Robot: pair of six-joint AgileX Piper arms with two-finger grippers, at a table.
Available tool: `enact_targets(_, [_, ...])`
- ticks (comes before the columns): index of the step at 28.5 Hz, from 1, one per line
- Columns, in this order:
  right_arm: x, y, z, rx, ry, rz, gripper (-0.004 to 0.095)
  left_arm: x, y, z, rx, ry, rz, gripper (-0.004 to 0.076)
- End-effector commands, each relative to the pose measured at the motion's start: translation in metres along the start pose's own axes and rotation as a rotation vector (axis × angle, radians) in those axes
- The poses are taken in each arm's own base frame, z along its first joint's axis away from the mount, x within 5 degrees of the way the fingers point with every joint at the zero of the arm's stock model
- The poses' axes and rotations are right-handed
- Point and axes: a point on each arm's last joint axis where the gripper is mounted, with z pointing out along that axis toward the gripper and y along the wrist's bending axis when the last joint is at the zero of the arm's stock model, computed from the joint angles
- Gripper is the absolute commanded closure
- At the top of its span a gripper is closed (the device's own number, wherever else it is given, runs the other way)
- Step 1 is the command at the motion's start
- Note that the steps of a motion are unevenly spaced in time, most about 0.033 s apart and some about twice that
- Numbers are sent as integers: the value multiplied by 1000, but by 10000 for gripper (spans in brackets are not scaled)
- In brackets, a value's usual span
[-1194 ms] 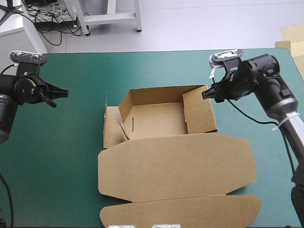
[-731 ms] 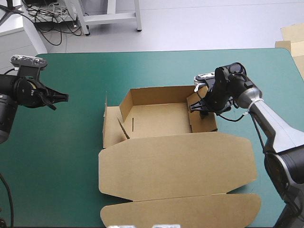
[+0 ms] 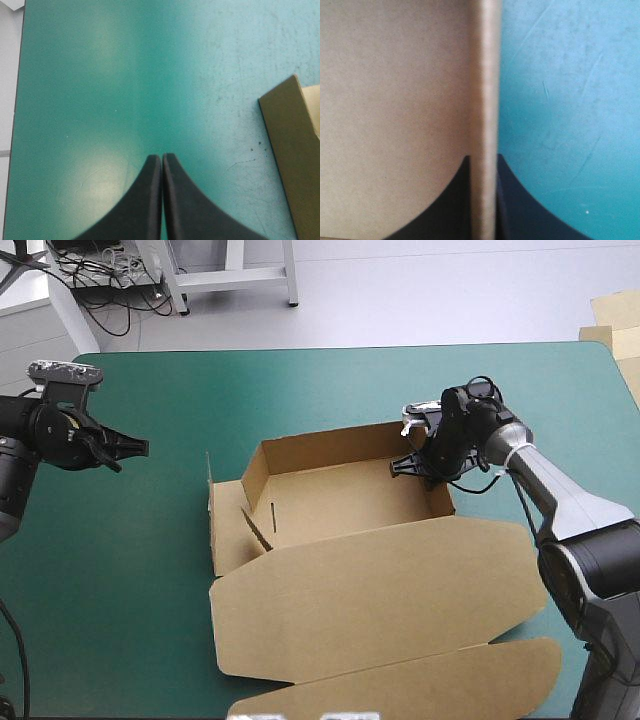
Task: Fold the box
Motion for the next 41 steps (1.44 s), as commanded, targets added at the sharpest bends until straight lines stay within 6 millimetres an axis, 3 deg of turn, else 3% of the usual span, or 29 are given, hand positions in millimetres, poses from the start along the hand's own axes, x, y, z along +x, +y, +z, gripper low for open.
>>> enact_targets(1, [2,-7,-51,-12,-113,13,928,-7,2,-11,-4,-71,-12,734])
enact_targets(5, [14,-36,-90,-15,-159,22,928,-7,1,-4,-7,-44,-9,734])
enact_targets(10, [35,-72,-138,-136,-271,84,928,-7,-4,3,37,-1,-12,723])
enact_targets(12, [46,-86,-166,-241,-384,136,928,-7,-11,5,115,9,-24,673])
enact_targets(15, [55,-92,-186,-304,-468,168,928,-8,-20,7,211,13,11,589])
enact_targets(23, [63,-81,-201,-316,-509,143,928,-19,-45,6,493,-64,-89,211])
enact_targets(24, [63,-79,-202,-317,-510,139,928,-21,-48,4,539,-74,-117,192])
enact_targets(34, [61,-79,-201,-317,-521,132,928,-31,-75,-22,961,-176,-122,214])
enact_targets(41, [55,-80,-194,-288,-520,129,928,-32,-82,-34,1117,-183,-132,214])
